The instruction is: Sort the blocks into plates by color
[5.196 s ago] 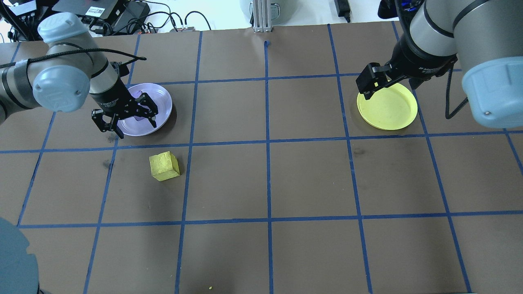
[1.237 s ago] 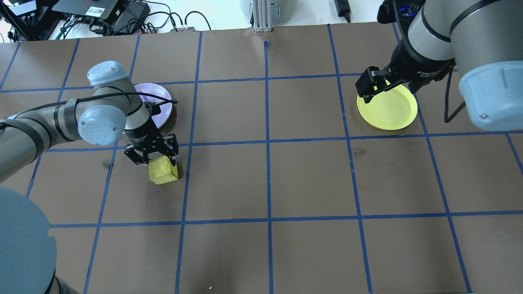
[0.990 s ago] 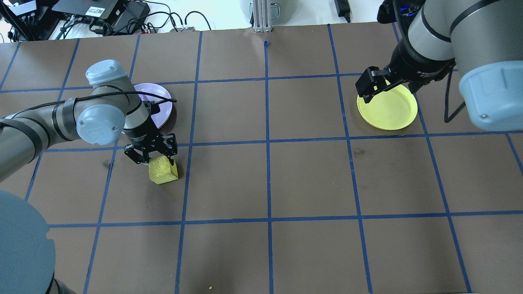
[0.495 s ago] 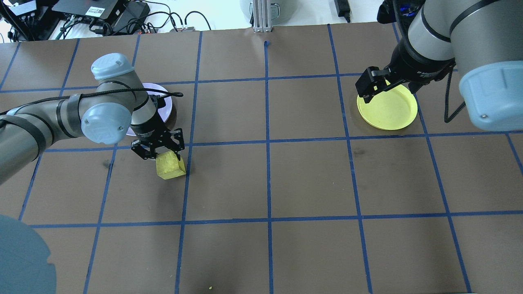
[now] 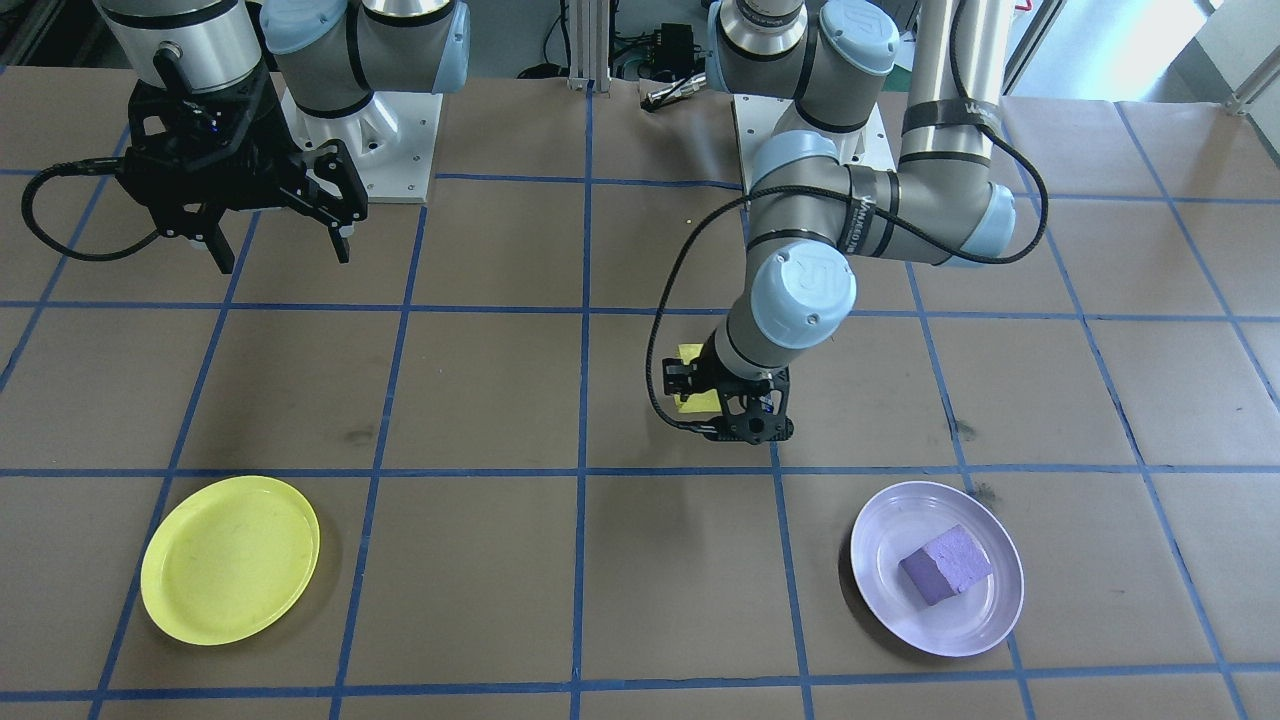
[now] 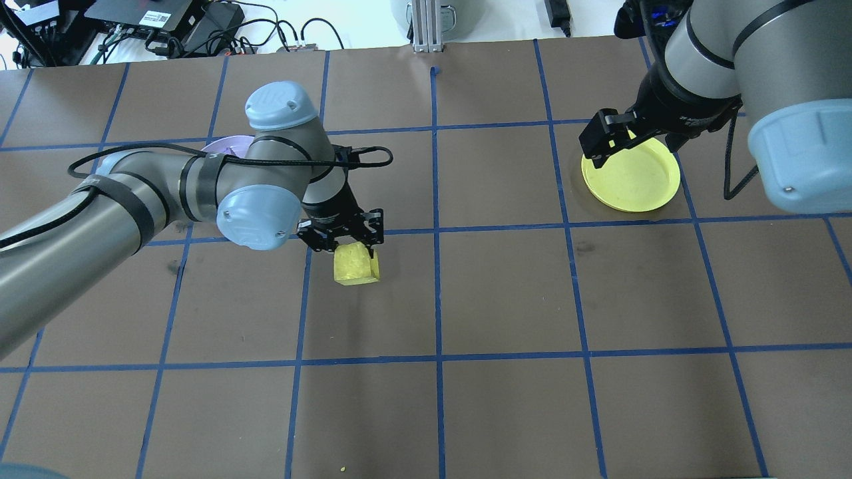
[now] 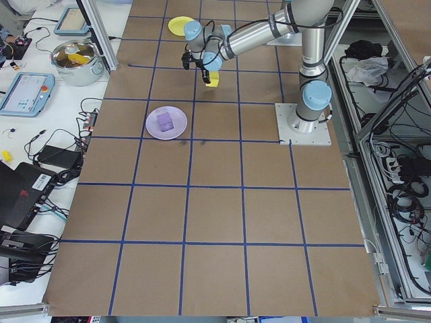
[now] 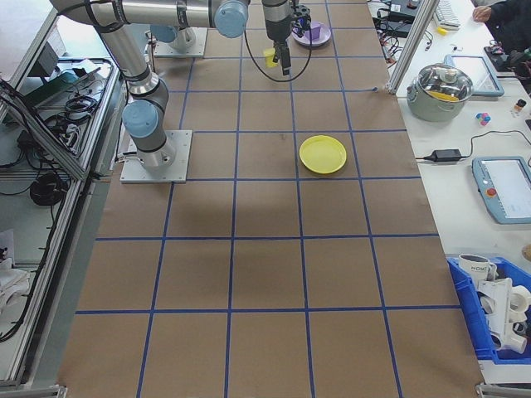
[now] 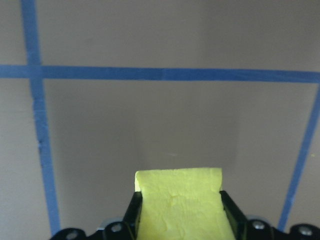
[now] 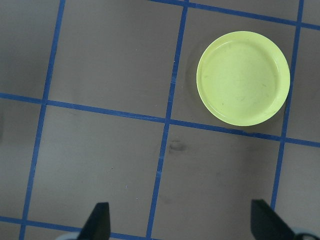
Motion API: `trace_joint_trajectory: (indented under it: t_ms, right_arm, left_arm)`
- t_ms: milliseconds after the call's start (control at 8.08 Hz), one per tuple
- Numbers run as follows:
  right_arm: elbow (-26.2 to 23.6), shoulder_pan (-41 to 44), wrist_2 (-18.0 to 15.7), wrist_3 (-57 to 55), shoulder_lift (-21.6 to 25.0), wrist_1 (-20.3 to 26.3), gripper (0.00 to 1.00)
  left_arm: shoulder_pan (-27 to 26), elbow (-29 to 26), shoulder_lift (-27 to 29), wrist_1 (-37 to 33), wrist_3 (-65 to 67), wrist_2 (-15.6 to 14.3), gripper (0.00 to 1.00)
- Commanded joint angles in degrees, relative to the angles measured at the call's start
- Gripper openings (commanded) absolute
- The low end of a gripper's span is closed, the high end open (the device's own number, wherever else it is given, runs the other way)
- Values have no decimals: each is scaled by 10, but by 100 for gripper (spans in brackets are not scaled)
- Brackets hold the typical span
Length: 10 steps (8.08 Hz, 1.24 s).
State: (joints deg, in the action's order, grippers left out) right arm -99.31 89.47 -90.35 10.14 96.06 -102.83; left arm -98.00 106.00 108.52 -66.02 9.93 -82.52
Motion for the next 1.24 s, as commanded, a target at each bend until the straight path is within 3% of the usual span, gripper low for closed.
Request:
trace_joint_trajectory:
  t_ms: [0,371,990,1113]
  right_arm:
    - [0,0,-4,4,-1,-1,100]
    - [0,0,-15,4,-1,0,100]
    - [0,0,-15,4,-1,0,100]
    - [0,0,-16,4,-1,0,100]
  left_arm:
    - [-79,-59,20,4,6,-1,2]
    - [-130,-69,39,13,81,6,0]
    - [-162,-94,71,19,122,17,3]
    - [-163,-92,77,19,123,13,48]
